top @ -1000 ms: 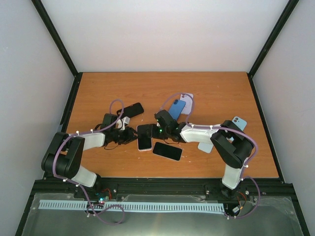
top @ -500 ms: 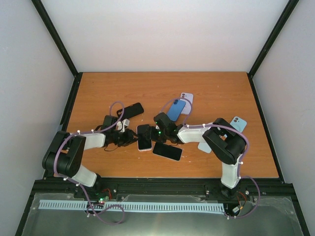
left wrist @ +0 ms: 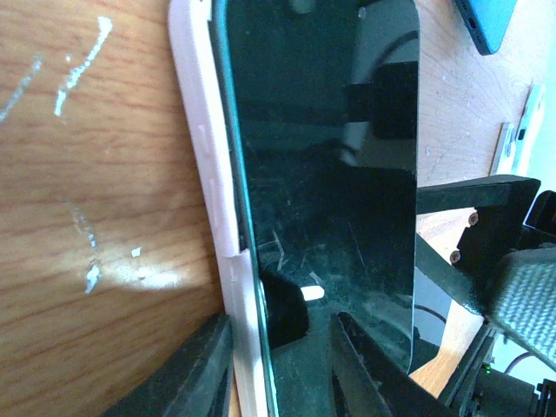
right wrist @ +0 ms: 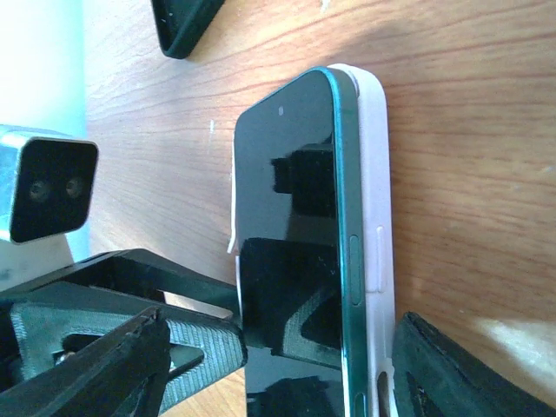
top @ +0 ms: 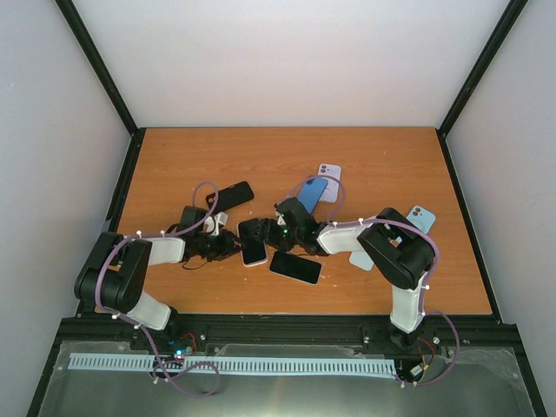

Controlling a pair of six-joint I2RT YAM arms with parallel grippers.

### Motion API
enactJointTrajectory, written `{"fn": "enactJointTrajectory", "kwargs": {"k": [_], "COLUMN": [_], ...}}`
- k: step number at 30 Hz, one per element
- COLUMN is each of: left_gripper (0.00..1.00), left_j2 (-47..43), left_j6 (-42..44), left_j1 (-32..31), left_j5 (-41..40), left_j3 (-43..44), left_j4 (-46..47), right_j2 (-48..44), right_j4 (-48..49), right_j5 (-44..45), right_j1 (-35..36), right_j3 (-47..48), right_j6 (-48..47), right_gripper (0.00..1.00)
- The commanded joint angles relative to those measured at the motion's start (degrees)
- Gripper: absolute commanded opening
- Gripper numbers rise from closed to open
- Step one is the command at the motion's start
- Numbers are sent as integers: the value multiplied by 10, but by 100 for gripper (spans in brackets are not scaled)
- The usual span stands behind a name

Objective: Put the phone into the phone case

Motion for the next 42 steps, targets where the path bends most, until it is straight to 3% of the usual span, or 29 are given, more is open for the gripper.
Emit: {"fn": "enactJointTrajectory", "kwargs": {"k": [1, 5, 9, 21, 25, 37, 42], "left_gripper": [32, 35, 41, 44, 44, 44, 43], "left_j2": [-8, -15, -27, -41, -48, -38, -38], "left_j6": [2, 0, 1, -2, -3, -6, -10], "left_j1": [-7, -7, -7, -7, -7, -7, -7], "left_j5": [14, 13, 6, -10, -16, -16, -3], "left_j3": [-8, -12, -12, -15, -18, -22, -23], "left_j4": [14, 10, -4, -21, -25, -17, -10], "right_j2": [-23, -7, -3, 5, 18, 9, 12], "right_j4": [136, 258, 304, 201, 213, 201, 195], "right_j5": [-101, -134, -137, -132, -140, -115, -106], "right_j1": [20, 30, 31, 32, 31, 30, 29], "right_j3": [-9, -44, -59, -50, -52, -60, -65], "right_j6": [40, 106, 122, 68, 66, 55, 55], "right_gripper": [68, 68, 69, 66, 56, 10, 7]}}
